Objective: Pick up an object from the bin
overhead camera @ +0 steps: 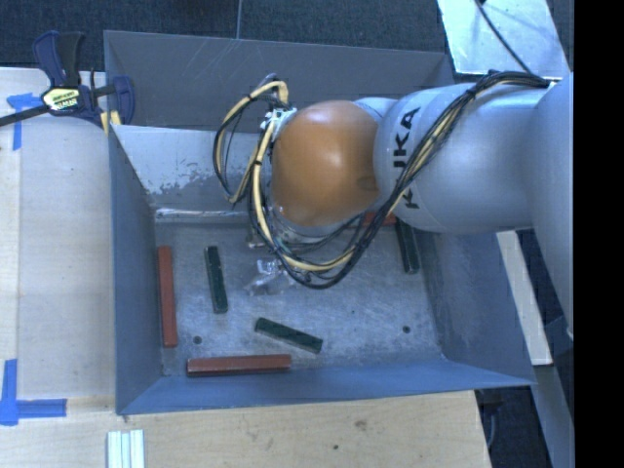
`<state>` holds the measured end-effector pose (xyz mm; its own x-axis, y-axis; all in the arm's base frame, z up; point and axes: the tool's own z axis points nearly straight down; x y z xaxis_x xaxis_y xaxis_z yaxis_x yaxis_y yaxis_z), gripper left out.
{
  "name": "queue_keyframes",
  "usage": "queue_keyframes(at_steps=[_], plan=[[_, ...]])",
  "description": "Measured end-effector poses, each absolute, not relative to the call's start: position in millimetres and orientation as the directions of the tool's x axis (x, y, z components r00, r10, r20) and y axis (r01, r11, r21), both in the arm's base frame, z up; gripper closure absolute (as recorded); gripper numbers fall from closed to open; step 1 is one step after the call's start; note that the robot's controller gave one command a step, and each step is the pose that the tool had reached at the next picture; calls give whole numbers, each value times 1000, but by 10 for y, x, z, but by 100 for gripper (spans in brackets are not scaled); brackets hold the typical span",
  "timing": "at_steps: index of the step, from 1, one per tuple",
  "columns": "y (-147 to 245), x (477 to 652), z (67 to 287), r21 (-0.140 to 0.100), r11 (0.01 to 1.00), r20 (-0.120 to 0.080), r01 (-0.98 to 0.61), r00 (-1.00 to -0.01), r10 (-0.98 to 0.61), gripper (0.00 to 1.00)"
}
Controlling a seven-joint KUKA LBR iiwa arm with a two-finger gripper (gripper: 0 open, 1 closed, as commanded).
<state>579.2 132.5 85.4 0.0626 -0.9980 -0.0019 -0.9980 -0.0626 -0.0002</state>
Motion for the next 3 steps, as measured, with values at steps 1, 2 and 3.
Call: queue_keyframes(at_steps=[1,2,3], plan=[[1321,5790,848,1,-63,-2,-998,63,-998,0],[913,6287,1349,-9,33,-2,-999,-33,-999,0],[2000,6007,764,4,10,-5,-1000,-10,-1000,0]])
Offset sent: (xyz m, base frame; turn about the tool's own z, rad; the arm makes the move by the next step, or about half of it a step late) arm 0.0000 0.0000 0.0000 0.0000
